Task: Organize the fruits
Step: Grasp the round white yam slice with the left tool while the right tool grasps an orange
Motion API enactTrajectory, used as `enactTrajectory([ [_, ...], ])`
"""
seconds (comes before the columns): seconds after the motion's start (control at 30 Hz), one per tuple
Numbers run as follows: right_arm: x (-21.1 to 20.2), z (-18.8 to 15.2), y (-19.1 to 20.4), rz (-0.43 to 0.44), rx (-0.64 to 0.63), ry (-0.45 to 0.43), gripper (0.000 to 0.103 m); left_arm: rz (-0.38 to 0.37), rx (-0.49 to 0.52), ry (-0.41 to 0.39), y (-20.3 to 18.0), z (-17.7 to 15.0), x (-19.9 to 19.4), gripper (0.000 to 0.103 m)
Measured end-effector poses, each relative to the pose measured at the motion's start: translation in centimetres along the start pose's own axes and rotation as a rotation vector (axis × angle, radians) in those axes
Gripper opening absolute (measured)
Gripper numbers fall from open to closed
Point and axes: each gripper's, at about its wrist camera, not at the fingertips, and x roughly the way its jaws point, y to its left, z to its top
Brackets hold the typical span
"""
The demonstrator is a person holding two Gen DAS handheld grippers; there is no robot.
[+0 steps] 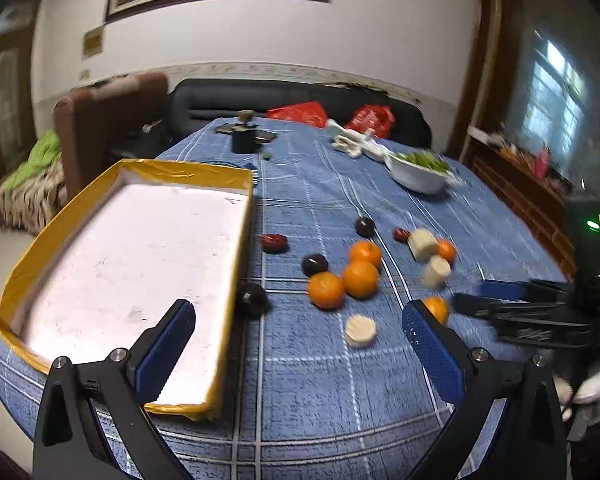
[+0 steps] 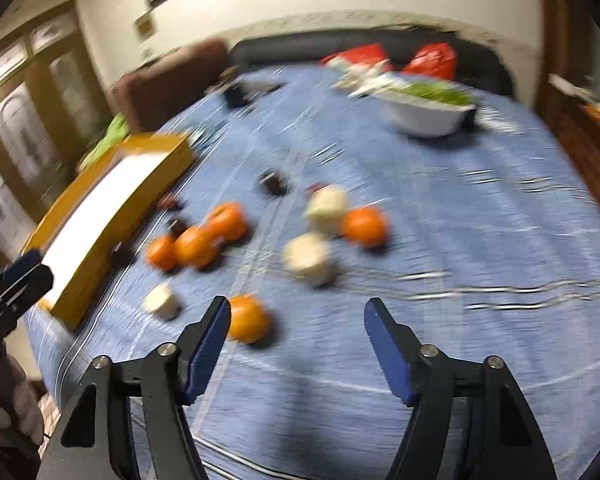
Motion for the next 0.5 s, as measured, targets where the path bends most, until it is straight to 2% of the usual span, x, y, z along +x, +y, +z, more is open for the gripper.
enactTrajectory([
  [0.03, 0.7, -0.2, 0.6, 0.005, -0.015, 0.012, 0.061, -0.001, 0.028, 0.004, -0.6, -0.1, 0.2, 0.097],
  [0.07, 1.5, -0.4, 1.4, 0.007, -0.027, 0.026, 0.06, -0.015, 0.046, 0.013, -0.9, -0.3, 0.3, 0.092],
  [0.13, 2.9, -0.7, 2.3, 0.033, -0.033, 0.054, 0.058, -0.051, 0.06, 0.053, -1.5, -0.6, 1.0, 0.075],
  [0.17, 3.6, -0.7, 2.5, 0.033, -0.028, 0.067, 0.056, -0.065, 0.058, 0.069, -1.6, -0.7, 1.4, 0.074],
  [0.27, 4.2, -0.7, 2.6, 0.047, -0.006, 0.065, 0.037, -0.094, 0.052, 0.106, -1.9, -0.8, 2.3, 0.074],
  [0.37, 3.7, -0.9, 1.7, 0.076, 0.023, 0.063, 0.037, -0.106, 0.087, 0.139, -2.7, -0.9, 3.1, 0.074],
  [0.5, 3.2, -1.3, 0.0, 0.114, 0.093, 0.045, 0.037, -0.083, 0.141, 0.199, -4.1, -0.9, 5.2, 0.074],
])
